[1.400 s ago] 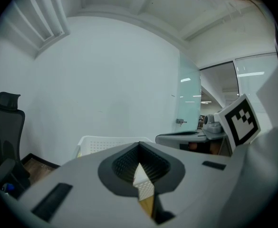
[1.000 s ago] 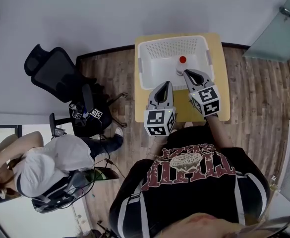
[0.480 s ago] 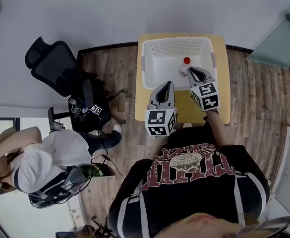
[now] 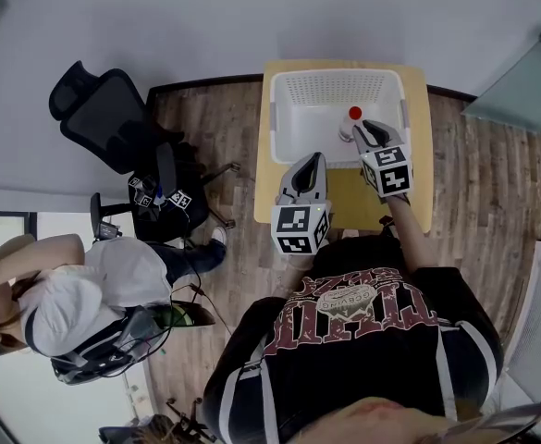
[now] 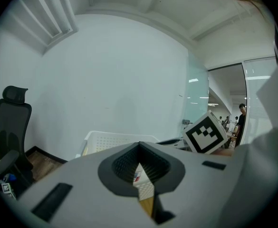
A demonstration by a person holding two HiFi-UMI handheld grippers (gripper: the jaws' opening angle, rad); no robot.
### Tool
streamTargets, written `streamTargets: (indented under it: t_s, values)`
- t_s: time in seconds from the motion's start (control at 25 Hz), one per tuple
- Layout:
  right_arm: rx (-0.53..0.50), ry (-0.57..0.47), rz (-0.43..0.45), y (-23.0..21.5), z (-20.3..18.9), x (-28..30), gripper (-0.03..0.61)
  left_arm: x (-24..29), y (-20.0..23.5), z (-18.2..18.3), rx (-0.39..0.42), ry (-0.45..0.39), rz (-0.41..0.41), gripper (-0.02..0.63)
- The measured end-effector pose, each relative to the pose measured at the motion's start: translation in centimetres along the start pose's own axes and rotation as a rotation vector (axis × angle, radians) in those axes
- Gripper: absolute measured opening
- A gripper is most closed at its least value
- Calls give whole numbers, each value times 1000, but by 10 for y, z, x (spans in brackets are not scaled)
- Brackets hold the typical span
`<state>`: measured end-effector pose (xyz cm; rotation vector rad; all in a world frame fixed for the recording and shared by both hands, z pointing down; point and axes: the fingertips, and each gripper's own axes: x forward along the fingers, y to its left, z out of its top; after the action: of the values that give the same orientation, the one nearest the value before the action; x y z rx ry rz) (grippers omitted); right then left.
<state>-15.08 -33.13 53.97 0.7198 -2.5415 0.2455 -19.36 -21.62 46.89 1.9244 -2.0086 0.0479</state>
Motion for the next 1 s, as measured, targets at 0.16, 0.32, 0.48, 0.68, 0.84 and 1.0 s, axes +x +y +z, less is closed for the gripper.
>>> streamTargets:
  t_s: [0.16, 0.32, 0.48, 0.68, 0.84, 1.0]
  values:
    - [-4, 20, -11, -6, -1, 6, 107, -2, 4, -1, -3, 1, 9, 32]
    - [0, 32, -10, -11, -1, 12, 127, -6, 8, -3, -5, 2, 20, 32]
    - [-14, 54, -11, -14, -3, 22, 153, -9, 16, -4, -9, -3, 40, 31]
    - [-14, 61, -21, -20, -2, 27, 173, -14, 20, -4, -15, -1, 57, 32]
    - [-28, 86, -16, -14, -3, 40, 189, -18, 32, -4, -24, 1, 71, 32]
    - [-40, 108, -14, -13, -8, 48, 202, -18, 34, -7, -29, 4, 78, 32]
